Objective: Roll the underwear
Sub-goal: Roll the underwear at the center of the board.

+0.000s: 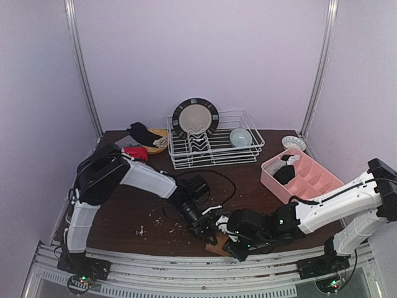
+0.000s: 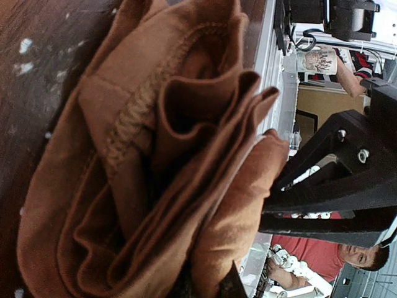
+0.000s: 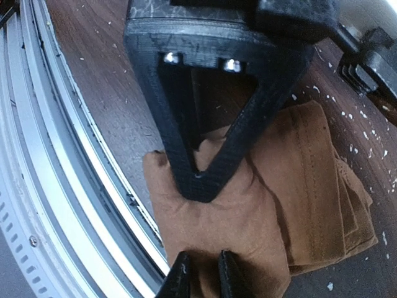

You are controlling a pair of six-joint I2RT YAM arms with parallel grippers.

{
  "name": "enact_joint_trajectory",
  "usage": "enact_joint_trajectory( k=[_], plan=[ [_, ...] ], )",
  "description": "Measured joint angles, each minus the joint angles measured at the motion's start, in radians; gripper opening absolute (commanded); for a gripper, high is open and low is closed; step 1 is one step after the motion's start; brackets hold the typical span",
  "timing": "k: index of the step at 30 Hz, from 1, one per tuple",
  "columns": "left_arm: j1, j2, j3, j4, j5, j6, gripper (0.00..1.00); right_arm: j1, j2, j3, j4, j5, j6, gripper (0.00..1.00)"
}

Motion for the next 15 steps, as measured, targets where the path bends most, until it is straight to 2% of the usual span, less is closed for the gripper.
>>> enact_joint_trajectory(
  k=[4,9,11,15],
  plan=[
    [0.001,0.013,0.023,-0.035,0.0,0.001,0.0,0.003,-0.037,-0.016,-0.011,0.0,0.024,0.38],
    [0.002,0.03,0.058,-0.094,-0.001,0.011,0.0,0.016,-0.119,0.013,-0.114,0.006,-0.025,0.59],
    [0.002,0.033,0.066,-0.106,-0.003,0.014,0.0,0.023,-0.112,0.063,-0.147,0.012,-0.057,0.63],
    [0.002,0.042,0.083,-0.135,-0.006,0.021,0.0,0.042,-0.052,0.156,-0.169,0.019,-0.122,0.66]
  ],
)
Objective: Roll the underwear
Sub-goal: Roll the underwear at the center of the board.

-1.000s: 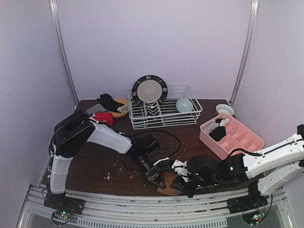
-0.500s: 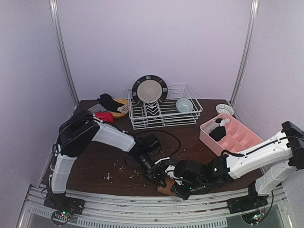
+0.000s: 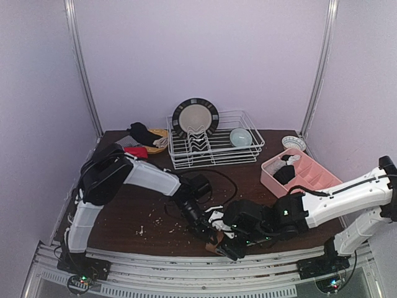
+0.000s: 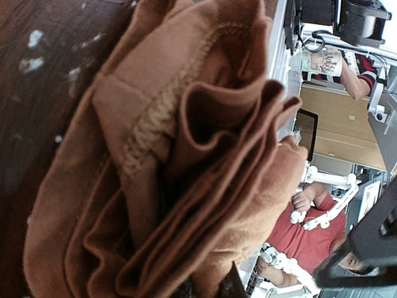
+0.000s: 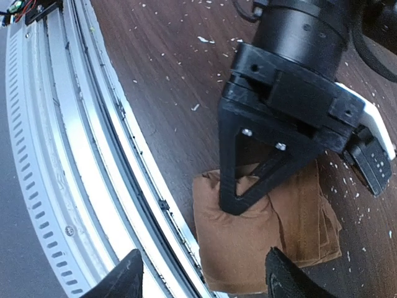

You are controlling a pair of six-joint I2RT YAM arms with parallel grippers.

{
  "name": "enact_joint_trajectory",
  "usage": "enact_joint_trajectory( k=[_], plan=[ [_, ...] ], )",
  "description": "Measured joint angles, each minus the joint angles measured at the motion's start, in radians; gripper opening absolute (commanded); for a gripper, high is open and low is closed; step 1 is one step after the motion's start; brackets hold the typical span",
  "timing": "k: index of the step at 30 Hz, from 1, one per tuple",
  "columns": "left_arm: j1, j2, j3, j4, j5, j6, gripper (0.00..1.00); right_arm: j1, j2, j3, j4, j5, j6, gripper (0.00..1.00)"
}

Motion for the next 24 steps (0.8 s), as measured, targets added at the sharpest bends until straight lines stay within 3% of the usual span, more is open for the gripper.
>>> enact_joint_trajectory(
  k=[13,15,19,22,23,24],
  plan=[
    [0.009,0.053,0.06,-0.1,0.034,0.04,0.0,0.012,0.222,0.062,-0.055,0.066,-0.063,0.63],
    [0.01,0.054,0.062,-0.102,0.037,0.041,0.0,0.014,0.238,0.072,-0.063,0.087,-0.057,0.54],
    [0.01,0.053,0.067,-0.103,0.037,0.045,0.0,0.014,0.272,0.094,-0.083,0.137,-0.04,0.22],
    [0.013,0.045,0.065,-0.103,0.031,0.05,0.16,0.015,0.272,0.095,-0.081,0.151,-0.009,0.06],
    [0.014,0.039,0.061,-0.103,0.023,0.052,0.25,0.015,0.269,0.093,-0.079,0.151,-0.002,0.01],
    [0.015,0.034,0.056,-0.1,0.013,0.056,0.42,0.015,0.266,0.089,-0.077,0.15,0.004,0.0]
  ],
)
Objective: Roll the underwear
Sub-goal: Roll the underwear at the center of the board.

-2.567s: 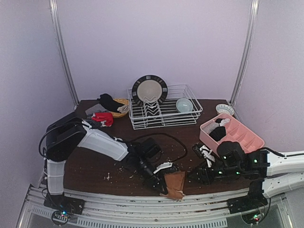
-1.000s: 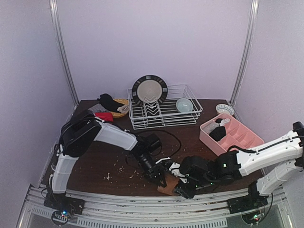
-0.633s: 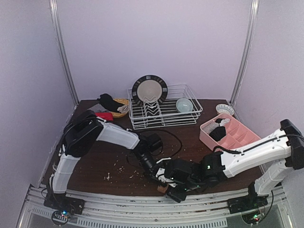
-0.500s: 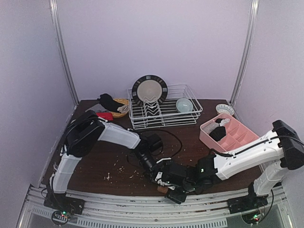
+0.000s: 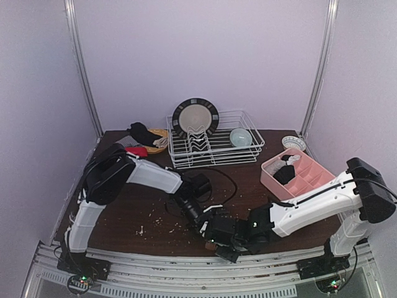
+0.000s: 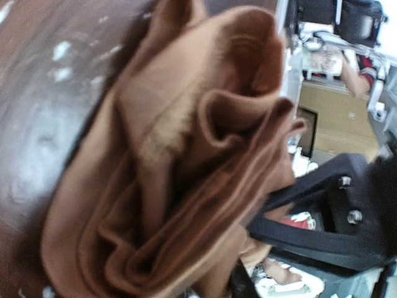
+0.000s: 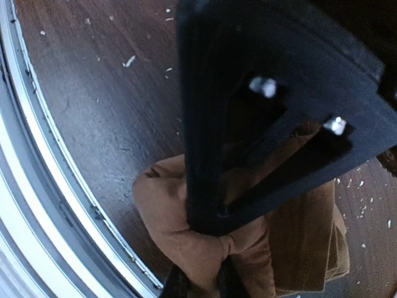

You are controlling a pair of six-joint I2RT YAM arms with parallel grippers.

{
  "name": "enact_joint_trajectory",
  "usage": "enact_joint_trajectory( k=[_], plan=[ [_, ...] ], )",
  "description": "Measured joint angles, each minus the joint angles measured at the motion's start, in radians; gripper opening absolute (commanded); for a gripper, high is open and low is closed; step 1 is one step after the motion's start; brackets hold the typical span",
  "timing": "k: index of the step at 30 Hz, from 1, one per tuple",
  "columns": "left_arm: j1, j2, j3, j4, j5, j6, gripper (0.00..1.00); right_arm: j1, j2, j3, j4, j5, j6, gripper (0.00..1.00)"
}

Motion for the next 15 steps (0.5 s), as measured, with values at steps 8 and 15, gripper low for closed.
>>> enact_joint_trajectory(
  k=[8,15],
  plan=[
    [0.016,-0.147,-0.071,0.022,-0.089,-0.003,0.98,-0.011,-0.098,-0.093,0.166,-0.043,0.048,0.0],
    [0.033,-0.249,-0.138,0.089,-0.307,-0.077,0.98,-0.051,-0.134,-0.184,0.294,-0.206,0.09,0.0]
  ],
)
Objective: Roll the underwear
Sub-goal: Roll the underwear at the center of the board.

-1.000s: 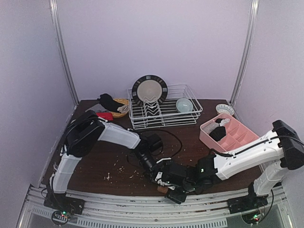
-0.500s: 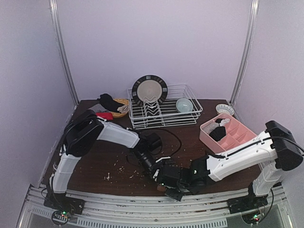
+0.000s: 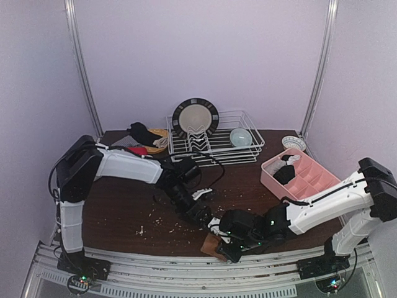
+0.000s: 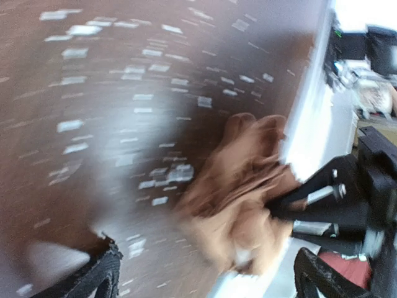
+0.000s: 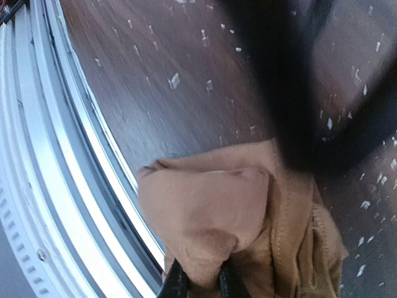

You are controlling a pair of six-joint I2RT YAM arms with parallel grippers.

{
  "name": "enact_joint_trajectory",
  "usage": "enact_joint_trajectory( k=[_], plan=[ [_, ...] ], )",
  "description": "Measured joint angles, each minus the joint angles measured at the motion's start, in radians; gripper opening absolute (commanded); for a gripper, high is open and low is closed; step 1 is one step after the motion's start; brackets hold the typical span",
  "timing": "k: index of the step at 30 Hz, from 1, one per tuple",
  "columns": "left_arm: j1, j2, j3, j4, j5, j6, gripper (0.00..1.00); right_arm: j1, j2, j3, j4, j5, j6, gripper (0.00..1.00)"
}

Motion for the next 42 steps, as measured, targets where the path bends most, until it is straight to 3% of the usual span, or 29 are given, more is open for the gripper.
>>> enact_joint_trajectory(
  k=[10,16,20,24,29,36,42],
  plan=[
    [0.048,-0.164,-0.165,0.111,-0.303,-0.131,0.98,-0.038,0.015,-0.002,-0.023,-0.092,0.029,0.0],
    [0.034,-0.441,-0.457,0.258,-0.539,-0.138,0.98,-0.146,0.015,-0.029,0.038,-0.304,0.06,0.0],
    [-0.066,-0.681,-0.674,0.466,-0.678,-0.04,0.98,-0.239,0.03,-0.06,0.093,-0.498,0.092,0.0],
    [-0.265,-0.829,-0.873,0.768,-0.735,0.193,0.98,-0.305,0.055,-0.093,0.166,-0.651,0.134,0.0],
    [-0.353,-0.791,-0.921,0.931,-0.681,0.464,0.94,-0.358,0.09,-0.127,0.251,-0.78,0.179,0.0],
    [-0.37,-0.561,-0.78,0.945,-0.62,0.725,0.7,-0.395,0.105,-0.165,0.311,-0.877,0.212,0.0],
    [-0.376,-0.406,-0.67,0.902,-0.575,0.842,0.71,-0.422,0.105,-0.183,0.315,-0.921,0.212,0.0]
  ],
)
